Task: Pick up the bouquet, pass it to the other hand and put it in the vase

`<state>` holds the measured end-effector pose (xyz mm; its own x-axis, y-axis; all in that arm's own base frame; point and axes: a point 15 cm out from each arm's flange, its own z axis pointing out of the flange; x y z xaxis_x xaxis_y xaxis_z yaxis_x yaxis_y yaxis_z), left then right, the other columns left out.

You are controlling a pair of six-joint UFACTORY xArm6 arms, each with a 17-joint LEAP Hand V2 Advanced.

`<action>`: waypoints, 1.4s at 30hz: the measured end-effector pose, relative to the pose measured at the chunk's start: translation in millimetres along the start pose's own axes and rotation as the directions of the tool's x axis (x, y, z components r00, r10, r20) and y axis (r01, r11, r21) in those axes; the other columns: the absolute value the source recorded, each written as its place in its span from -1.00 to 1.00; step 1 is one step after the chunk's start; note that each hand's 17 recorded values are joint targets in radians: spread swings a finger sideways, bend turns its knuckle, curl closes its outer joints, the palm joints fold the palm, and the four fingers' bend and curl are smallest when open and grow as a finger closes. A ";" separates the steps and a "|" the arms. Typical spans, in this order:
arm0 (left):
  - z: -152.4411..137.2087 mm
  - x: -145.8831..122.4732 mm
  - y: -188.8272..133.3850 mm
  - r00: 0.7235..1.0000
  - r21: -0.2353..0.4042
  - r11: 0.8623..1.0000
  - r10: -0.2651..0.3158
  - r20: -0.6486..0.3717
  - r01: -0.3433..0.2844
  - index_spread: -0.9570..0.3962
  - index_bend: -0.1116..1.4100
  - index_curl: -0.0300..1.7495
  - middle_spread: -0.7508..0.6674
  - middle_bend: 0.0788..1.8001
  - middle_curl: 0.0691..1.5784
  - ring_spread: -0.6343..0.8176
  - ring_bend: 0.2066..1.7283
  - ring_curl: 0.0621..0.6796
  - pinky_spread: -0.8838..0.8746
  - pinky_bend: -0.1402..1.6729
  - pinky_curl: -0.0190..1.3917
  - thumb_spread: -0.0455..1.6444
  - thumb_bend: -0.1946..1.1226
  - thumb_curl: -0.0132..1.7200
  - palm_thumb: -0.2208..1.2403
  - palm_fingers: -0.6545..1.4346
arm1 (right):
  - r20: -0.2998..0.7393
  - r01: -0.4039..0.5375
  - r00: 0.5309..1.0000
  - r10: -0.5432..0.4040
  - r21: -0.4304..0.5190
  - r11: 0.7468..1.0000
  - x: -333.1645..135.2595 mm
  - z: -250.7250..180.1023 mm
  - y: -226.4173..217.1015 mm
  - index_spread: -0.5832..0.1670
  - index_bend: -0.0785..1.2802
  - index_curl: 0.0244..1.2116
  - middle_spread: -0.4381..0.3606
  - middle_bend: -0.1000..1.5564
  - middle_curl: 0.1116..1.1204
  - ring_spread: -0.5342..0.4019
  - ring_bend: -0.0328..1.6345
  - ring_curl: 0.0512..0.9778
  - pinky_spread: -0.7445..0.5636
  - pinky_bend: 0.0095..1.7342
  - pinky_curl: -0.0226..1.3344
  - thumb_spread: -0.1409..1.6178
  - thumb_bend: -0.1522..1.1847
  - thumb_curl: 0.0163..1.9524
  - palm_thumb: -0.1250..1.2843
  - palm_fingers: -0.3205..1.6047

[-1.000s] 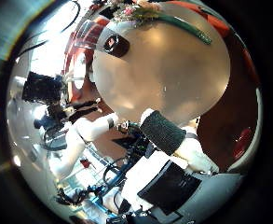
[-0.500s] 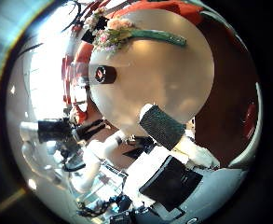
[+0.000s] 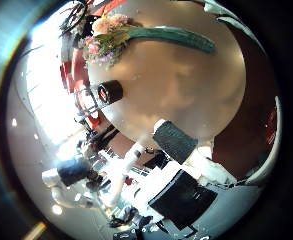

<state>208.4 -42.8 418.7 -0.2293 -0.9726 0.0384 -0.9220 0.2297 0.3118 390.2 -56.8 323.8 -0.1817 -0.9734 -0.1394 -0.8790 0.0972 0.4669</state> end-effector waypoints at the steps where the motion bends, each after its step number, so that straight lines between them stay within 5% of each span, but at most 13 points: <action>1: 0.3 0.6 0.0 1.000 -0.001 1.000 0.001 -0.002 -0.001 0.31 -0.61 -0.53 0.38 -0.87 -0.66 0.37 -0.47 -0.62 0.44 -0.55 -0.45 0.45 -0.73 -0.65 -0.36 -0.12 | -0.004 0.005 1.000 -0.005 0.003 1.000 -2.9 3.5 -8.6 0.05 -0.64 -0.56 0.03 -0.38 -0.34 0.04 -0.14 -0.51 0.51 -0.47 -0.68 0.43 -0.80 -0.63 -0.11 -0.35; 13: -2.3 11.2 -1.8 0.999 0.004 1.000 0.000 -0.036 0.000 0.31 -0.61 -0.53 0.38 -0.88 -0.65 0.37 -0.46 -0.63 0.43 -0.55 -0.45 0.45 -0.73 -0.64 -0.36 -0.12 | -0.030 -0.005 1.000 0.005 -0.006 1.000 -7.1 49.4 -76.6 0.09 -0.63 -0.52 0.04 -0.36 -0.31 -0.01 -0.09 -0.46 0.41 -0.46 -0.67 0.40 -0.80 -0.60 -0.04 -0.34; 23: 1.3 11.6 0.1 0.999 -0.003 1.000 -0.003 -0.038 0.003 0.31 -0.61 -0.53 0.38 -0.88 -0.65 0.37 -0.46 -0.63 0.43 -0.54 -0.46 0.45 -0.73 -0.64 -0.36 -0.13 | -0.019 -0.033 0.999 0.035 0.077 0.996 -4.6 64.7 -124.4 0.06 -0.62 -0.47 -0.02 -0.34 -0.27 -0.05 -0.09 -0.44 0.38 -0.47 -0.67 0.36 -0.80 -0.58 0.03 -0.34; 42: 4.2 10.6 -3.4 0.999 -0.020 1.000 0.011 -0.035 -0.012 0.32 -0.61 -0.52 0.39 -0.88 -0.66 0.39 -0.47 -0.64 0.44 -0.55 -0.46 0.45 -0.73 -0.64 -0.36 -0.13 | -0.029 -0.076 0.997 0.078 0.055 0.996 -4.0 103.8 -158.4 -0.08 -0.58 -0.39 -0.20 -0.28 -0.19 -0.22 0.00 -0.38 0.30 -0.51 -0.69 0.32 -0.80 -0.55 0.15 -0.21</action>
<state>207.7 -53.8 414.1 -0.2287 -0.9706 0.0747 -0.9129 0.2405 0.3299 484.5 -46.7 159.8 -0.2367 -0.9685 -0.0771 -0.8856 0.1824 0.4272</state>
